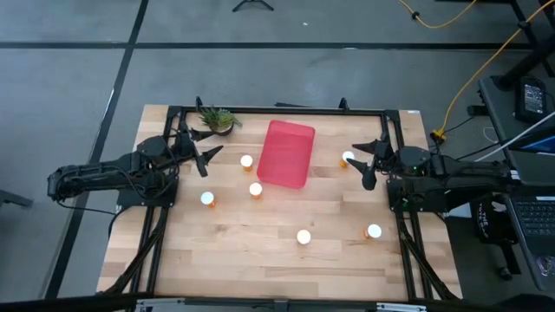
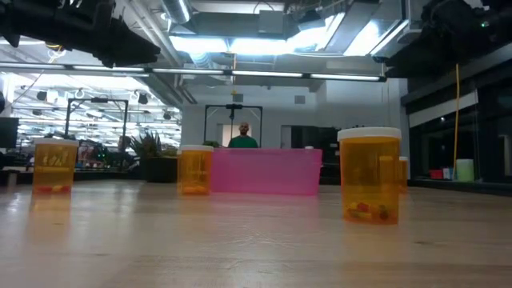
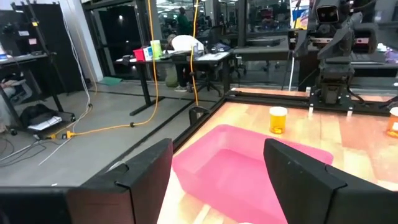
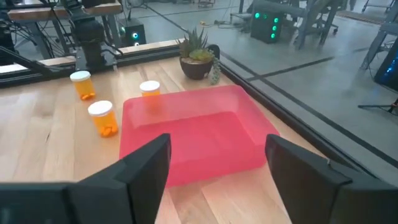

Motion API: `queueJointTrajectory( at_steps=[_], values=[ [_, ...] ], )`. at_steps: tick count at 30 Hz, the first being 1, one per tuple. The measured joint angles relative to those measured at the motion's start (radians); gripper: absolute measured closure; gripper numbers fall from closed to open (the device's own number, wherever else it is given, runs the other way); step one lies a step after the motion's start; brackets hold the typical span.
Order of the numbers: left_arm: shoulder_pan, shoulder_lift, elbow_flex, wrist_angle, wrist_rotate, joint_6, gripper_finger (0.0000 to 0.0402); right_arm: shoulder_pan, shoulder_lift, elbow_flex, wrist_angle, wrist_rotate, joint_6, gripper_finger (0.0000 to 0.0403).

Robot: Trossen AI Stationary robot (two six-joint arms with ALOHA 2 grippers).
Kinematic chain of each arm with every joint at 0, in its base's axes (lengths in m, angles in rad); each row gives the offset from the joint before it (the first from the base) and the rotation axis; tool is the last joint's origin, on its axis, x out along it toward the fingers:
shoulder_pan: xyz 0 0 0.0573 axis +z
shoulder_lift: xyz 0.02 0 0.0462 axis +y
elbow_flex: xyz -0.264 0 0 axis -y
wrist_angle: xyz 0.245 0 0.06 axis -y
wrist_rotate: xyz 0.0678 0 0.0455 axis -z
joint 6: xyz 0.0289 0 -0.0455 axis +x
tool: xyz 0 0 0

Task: Pick and place pill bottles into a basket
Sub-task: Put the orange pill bottle into the red bin

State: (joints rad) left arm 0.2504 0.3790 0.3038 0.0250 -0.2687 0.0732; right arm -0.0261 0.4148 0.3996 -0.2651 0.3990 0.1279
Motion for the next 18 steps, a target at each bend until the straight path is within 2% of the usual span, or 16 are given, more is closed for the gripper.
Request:
queueJointTrajectory(
  at_steps=[4, 7, 12, 18],
  values=[
    [0.0, 0.0, 0.0, 0.0, 0.0, -0.006, 0.0151, 0.001, 0.032, 0.026, -0.037, 0.023, 0.012, 0.0132],
    [0.0, 0.0, 0.0, 0.0, 0.0, -0.009, 0.0151, 0.0, 0.081, 0.094, -0.147, 0.043, 0.081, 0.0132],
    [0.0, 0.002, 0.0, 0.0, 0.007, -0.057, 0.0151, 0.0, 0.222, 0.232, -0.356, 0.066, 0.195, 0.0142],
    [0.0, 0.002, 0.0, 0.0, 0.07, -0.078, 0.0151, 0.0, 0.382, 0.39, -0.545, 0.056, 0.321, 0.0156]
  ],
)
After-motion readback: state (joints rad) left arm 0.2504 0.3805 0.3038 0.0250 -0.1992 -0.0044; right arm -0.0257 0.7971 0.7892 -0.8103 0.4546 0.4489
